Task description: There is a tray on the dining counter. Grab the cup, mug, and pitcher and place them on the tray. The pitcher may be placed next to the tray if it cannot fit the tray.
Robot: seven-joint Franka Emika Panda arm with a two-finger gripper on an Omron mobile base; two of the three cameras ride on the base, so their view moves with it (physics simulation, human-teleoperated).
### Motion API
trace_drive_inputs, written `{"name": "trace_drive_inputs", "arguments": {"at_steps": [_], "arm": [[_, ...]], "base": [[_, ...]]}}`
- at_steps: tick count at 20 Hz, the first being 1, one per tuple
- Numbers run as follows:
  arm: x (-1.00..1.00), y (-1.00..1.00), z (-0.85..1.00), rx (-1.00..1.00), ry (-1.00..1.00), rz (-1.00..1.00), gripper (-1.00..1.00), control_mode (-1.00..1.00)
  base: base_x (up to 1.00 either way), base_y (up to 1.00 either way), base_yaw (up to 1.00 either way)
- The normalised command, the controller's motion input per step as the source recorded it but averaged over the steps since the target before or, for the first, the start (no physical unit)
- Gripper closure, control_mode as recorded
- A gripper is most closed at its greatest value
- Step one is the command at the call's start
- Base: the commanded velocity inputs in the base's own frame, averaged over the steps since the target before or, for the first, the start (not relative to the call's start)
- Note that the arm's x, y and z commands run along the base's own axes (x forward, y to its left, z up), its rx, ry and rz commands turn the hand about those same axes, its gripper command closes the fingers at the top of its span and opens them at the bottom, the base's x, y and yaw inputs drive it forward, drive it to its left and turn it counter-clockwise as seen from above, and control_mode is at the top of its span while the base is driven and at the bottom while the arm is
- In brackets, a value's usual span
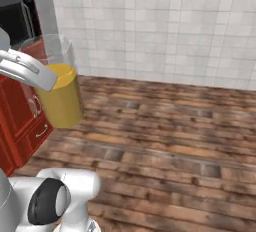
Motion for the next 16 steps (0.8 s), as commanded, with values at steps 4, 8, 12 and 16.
{"name": "trace_drive_inputs", "arguments": {"at_steps": [4,8,12,16], "arm": [[0.0,0.0,0.0,0.0,0.0,0.0,1.0,1.0],[0.0,0.0,0.0,0.0,0.0,0.0,1.0,1.0],[0.0,0.0,0.0,0.0,0.0,0.0,1.0,1.0],[0.0,0.0,0.0,0.0,0.0,0.0,1.0,1.0]], "base": [[1.0,0.0,-0.29],[1.0,0.0,-0.38],[1.0,0.0,-0.49],[0.98,0.0,-0.6]]}}
